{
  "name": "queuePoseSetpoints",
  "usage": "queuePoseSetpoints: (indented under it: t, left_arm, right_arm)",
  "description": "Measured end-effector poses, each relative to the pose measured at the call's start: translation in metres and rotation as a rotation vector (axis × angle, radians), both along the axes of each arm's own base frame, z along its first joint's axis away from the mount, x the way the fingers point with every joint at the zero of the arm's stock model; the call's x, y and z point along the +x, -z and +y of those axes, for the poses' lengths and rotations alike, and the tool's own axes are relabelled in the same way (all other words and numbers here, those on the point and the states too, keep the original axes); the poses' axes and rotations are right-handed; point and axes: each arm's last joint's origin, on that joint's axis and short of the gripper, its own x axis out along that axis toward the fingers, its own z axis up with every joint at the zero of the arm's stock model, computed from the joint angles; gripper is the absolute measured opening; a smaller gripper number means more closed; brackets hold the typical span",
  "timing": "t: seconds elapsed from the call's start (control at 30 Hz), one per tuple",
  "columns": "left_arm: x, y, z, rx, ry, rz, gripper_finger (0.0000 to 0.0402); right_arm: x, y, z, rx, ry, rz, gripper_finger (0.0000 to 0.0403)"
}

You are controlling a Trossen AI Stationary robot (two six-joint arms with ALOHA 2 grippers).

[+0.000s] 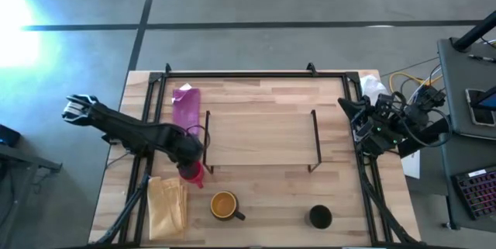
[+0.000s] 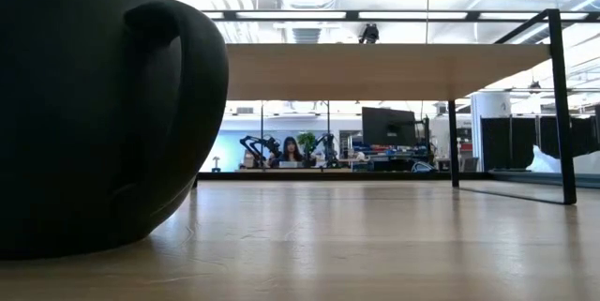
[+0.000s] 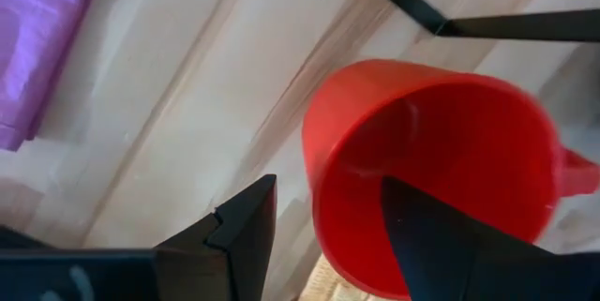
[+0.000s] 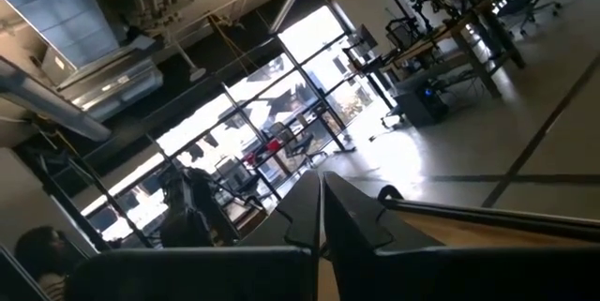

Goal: Stack small to large cups/mugs on shelf
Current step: Put the red mug on the shelf

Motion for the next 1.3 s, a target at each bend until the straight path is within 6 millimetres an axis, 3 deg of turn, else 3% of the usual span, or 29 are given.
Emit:
queuePoseSetpoints:
  t: [0.27,0.6,0.87,0.97,1.1,1.3]
  left_arm:
    - [0.006,0.012,-0.003,0.015,0.027,0.069,0.0157]
    - [0.004,0.009,-0.002,0.040,0.023,0.045,0.0008]
    - [-0.008,-0.009,0.000,-0.020,0.012,-0.009,0.0001]
    - [-0.018,-0.029,0.003,-0.035,0.001,-0.001,0.0001]
    - [-0.039,-0.081,0.007,-0.014,-0.012,0.034,0.0001]
    - [-0.047,-0.168,0.016,0.065,-0.046,-0.248,0.0000]
  right_arm:
    - [0.000,0.000,0.000,-0.001,-0.002,-0.001,0.0009]
    - [0.000,0.000,0.000,-0.002,-0.002,0.000,0.0009]
    - [0.000,0.000,0.000,-0.001,0.001,0.001,0.0009]
    - [0.000,0.000,0.000,-0.001,0.001,0.001,0.0009]
    - [0.000,0.000,0.000,-0.001,0.001,0.002,0.0009]
    - [0.004,0.002,0.003,0.038,-0.015,-0.013,0.0009]
